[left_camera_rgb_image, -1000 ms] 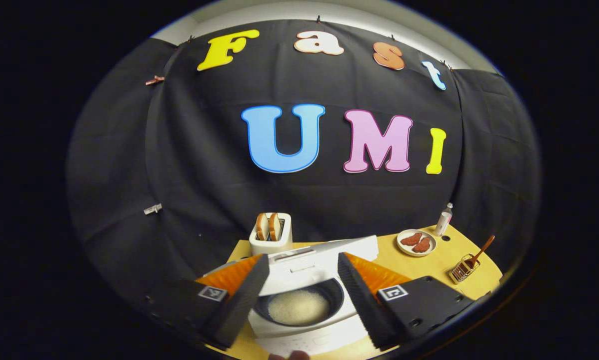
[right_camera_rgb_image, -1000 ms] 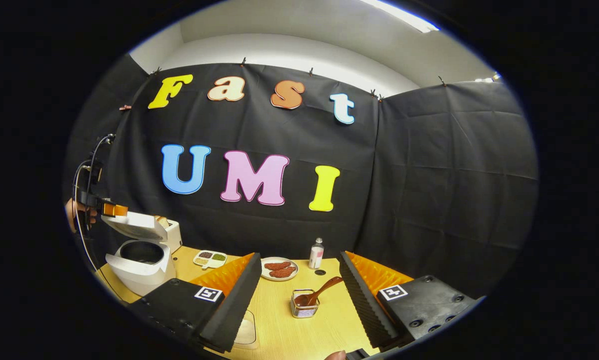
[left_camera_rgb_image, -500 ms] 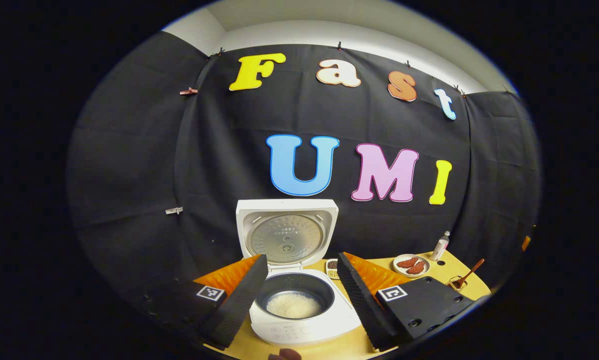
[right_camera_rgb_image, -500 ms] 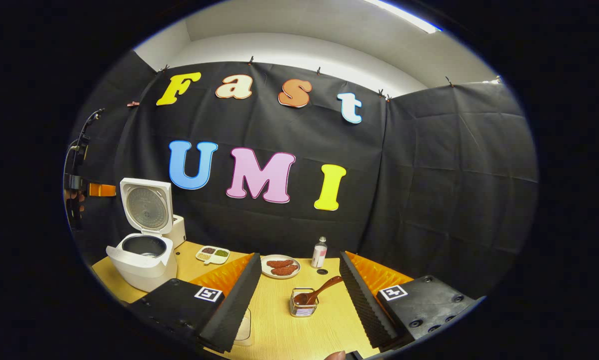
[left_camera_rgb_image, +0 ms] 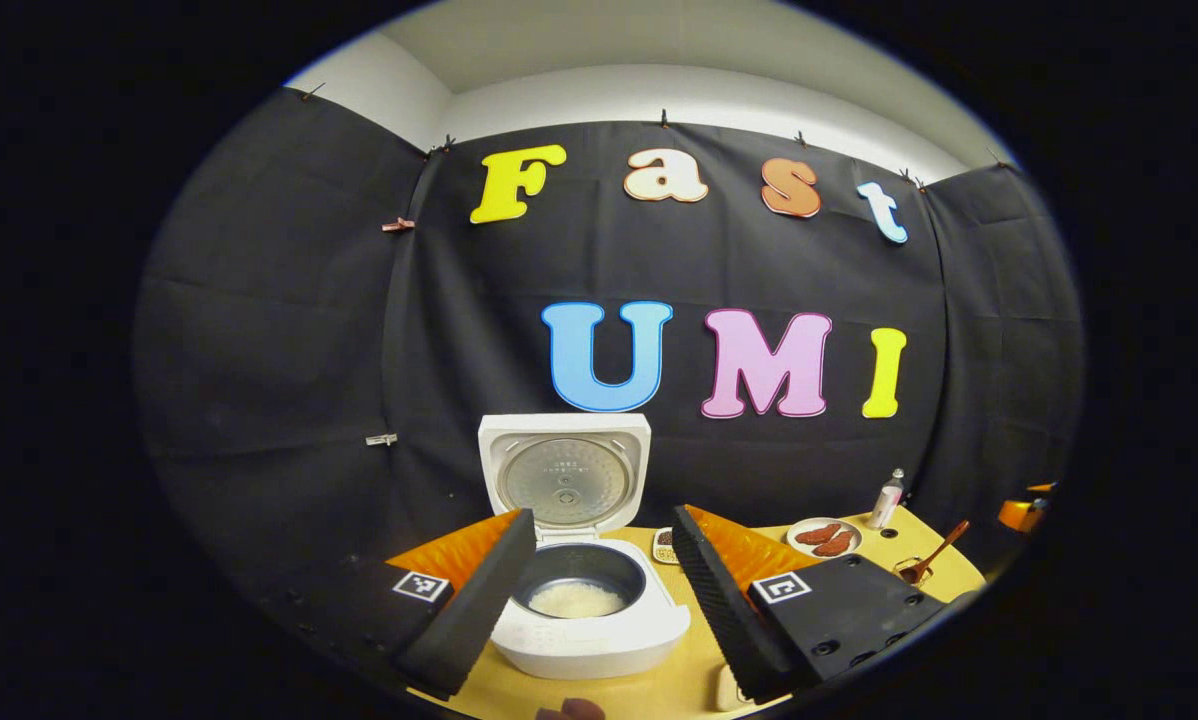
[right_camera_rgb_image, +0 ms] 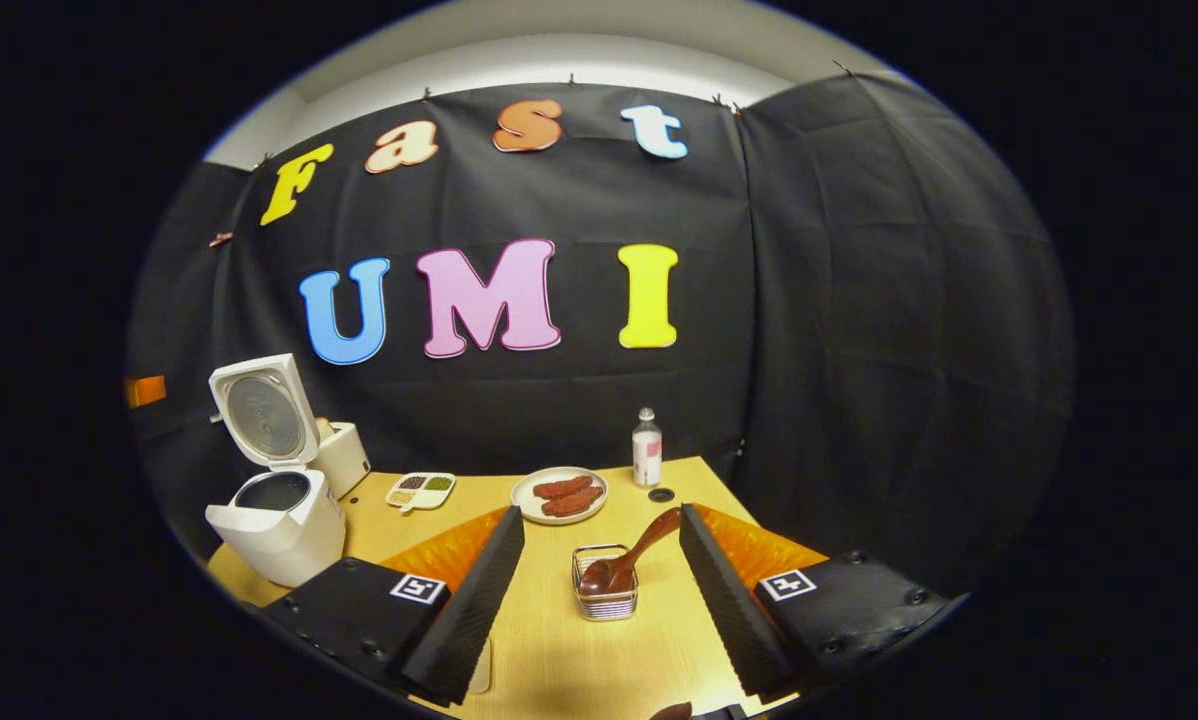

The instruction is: Close the left gripper, press the button to open the rice cooker; take a wooden spoon from the chopstick holder with the right hand, scoop a spoonful of rice and pour it into the rice cooker, then put the wooden spoon back into the chopstick holder.

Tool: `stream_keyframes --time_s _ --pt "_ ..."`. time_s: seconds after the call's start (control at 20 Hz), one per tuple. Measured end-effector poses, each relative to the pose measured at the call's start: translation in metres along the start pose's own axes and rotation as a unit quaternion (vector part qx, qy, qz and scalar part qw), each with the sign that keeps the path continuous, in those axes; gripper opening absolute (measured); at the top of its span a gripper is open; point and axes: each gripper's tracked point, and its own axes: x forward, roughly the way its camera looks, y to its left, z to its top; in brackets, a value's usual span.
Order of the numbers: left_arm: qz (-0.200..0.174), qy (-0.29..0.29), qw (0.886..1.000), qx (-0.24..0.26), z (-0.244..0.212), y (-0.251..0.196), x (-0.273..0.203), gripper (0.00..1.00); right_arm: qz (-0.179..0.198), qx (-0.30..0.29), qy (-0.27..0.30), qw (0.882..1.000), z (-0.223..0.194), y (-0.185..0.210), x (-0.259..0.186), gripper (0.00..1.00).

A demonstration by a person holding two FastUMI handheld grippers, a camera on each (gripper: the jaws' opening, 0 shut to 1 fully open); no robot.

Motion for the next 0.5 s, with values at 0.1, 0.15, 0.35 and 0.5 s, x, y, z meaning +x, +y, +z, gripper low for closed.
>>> stream_keyframes --time_s 0.1,0.15,0.35,0.5 --pt "0.008 0.003 1.000 0.006 -0.005 -0.019 -0.004 0.95 0.003 0.014 0.018 1.000 -0.022 -0.017 0.029 0.98" --pt "0.014 0.001 1.000 0.007 -0.004 -0.027 -0.006 0.95 0.003 0.012 0.026 1.000 -0.034 -0.025 0.044 0.98" --pt "0.033 0.007 0.999 0.001 -0.012 -0.056 -0.011 0.94 0.018 0.014 0.055 0.998 -0.076 -0.042 0.093 0.96" --pt "0.052 0.028 0.998 -0.001 -0.025 -0.068 -0.011 0.94 0.044 0.021 0.073 0.996 -0.104 -0.042 0.123 0.95"
